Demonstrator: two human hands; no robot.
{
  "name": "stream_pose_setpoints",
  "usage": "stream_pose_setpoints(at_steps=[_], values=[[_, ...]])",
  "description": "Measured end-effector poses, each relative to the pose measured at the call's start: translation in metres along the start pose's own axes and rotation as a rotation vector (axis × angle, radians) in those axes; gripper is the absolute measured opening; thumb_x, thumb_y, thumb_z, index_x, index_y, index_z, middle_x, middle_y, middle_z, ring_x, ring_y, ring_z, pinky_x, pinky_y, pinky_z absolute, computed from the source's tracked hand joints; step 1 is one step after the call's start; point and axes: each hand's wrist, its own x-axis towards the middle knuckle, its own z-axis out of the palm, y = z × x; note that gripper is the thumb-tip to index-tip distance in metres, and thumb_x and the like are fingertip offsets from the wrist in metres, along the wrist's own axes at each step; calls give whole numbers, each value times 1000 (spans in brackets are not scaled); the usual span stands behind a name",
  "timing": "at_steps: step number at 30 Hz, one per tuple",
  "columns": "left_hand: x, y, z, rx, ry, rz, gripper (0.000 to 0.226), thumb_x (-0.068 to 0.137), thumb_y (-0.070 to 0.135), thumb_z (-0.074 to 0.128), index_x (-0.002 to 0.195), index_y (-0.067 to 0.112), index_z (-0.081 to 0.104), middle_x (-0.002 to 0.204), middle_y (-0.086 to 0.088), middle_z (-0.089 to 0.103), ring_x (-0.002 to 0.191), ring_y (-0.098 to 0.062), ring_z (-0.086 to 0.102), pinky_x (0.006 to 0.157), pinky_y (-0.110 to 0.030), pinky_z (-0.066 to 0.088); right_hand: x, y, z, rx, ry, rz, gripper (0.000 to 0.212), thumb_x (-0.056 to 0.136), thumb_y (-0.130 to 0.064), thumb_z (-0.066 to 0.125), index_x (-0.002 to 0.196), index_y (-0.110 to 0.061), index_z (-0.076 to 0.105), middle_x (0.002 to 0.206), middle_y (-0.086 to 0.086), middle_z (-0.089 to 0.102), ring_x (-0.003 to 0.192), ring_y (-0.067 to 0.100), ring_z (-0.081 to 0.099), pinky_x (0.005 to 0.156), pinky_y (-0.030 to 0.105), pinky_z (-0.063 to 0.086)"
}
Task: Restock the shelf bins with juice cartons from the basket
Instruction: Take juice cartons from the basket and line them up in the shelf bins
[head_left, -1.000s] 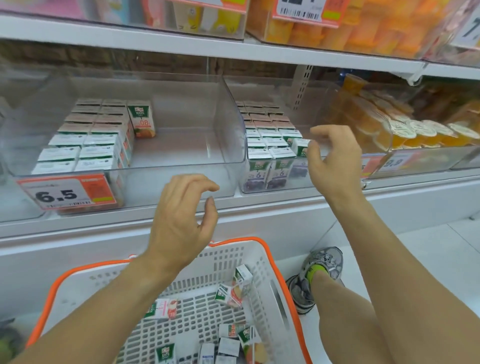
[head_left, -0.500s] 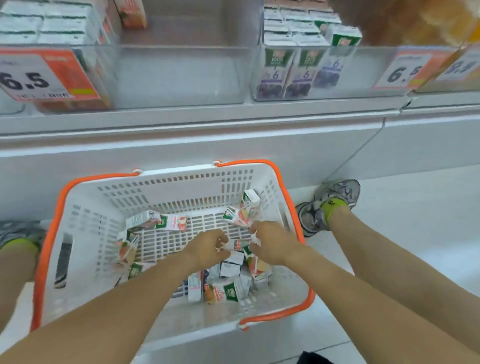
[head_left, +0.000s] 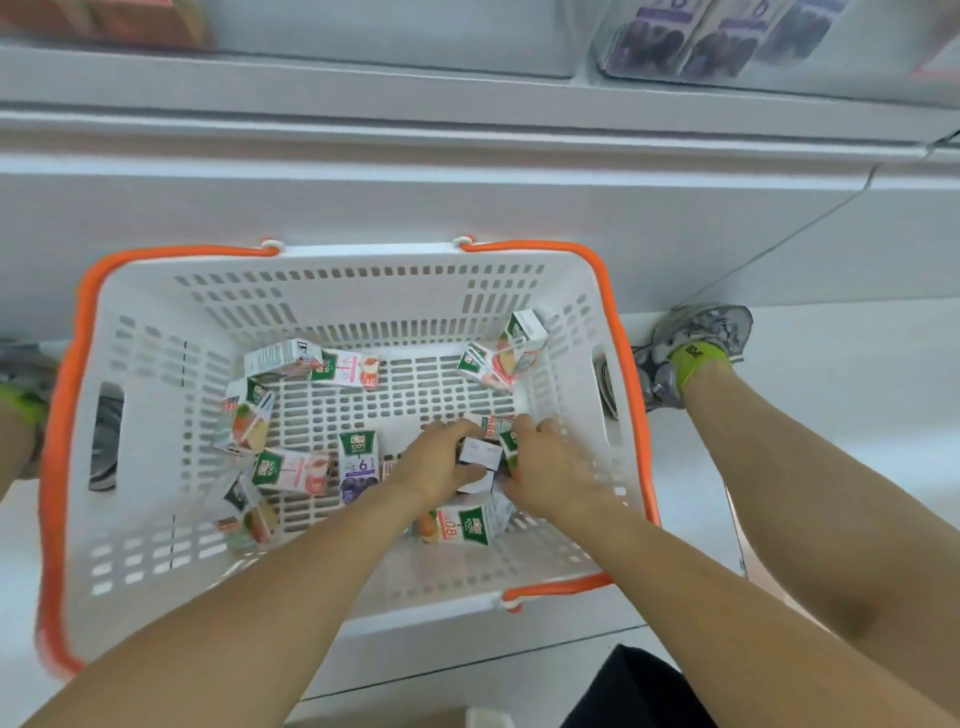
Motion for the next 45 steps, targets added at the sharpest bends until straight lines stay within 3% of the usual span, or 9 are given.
stream_pose_setpoints(at_steps=[7,14,18,23,29,35,38,42,45], values=[[-15,-17,-23,-48,203,-67,24,92,15,68,116,14,64,108,-3,57,93,-24,59,80,-29,44,-2,-6,-10,155,-36,-17,59,84,-23,65,136,-14,39,70,-8,49,67,12,52,49,24,34],[-40,-42,-51,-189,357,-129,4,96,12,61,98,9,60,100,-8,66,87,-30,67,80,-43,56,-2,-20,-8,444,-83,19,64,79,-28,76,134,-19,45,84,-9,55,74,11,61,70,29,55],[-36,-48,-54,-262,396,-285,9,100,13,50,103,9,56,96,-9,66,89,-31,70,57,-36,52,-6,-19,-3,498,-88,21,65,80,-28,77,135,-17,44,97,-3,66,86,15,66,75,26,52],[-18,-44,-51,-305,329,-361,62,89,54,62,134,15,46,124,-6,60,112,-25,60,96,-37,47,-7,-11,5,605,-72,36,60,78,-27,80,128,-18,47,85,-14,67,79,2,63,63,14,45],[18,-39,-61,-294,556,-391,103,77,51,78,149,3,22,150,-20,34,136,-36,40,110,-46,40,8,-9,6,704,-49,50,61,75,-13,81,125,-19,47,89,-7,71,82,11,71,72,26,57],[44,-42,-82,-238,628,-296,47,85,26,76,122,6,57,109,-13,67,100,-31,65,80,-34,51,26,-15,-3,777,-11,42,56,75,-12,82,118,-24,48,88,-20,58,63,-18,60,56,3,45],[40,-40,-85,-251,589,-253,39,84,13,76,119,7,60,94,-3,68,87,-23,66,68,-24,47,31,-17,-7,820,7,33,59,73,-11,84,118,-25,47,97,-22,52,69,-21,59,56,-1,41],[16,-35,-87,-374,440,-164,42,78,7,82,116,7,65,95,-5,73,82,-16,70,73,-21,56,30,-17,-16,847,19,16,51,71,-7,82,108,-25,51,108,-14,55,81,-3,59,60,5,46],[-8,-22,-97,-597,342,-164,43,81,18,80,121,18,65,96,4,73,82,-5,69,72,-16,53,26,-23,-36,888,29,-1,53,71,-4,82,110,-22,50,115,-6,53,100,12,61,82,28,54]])
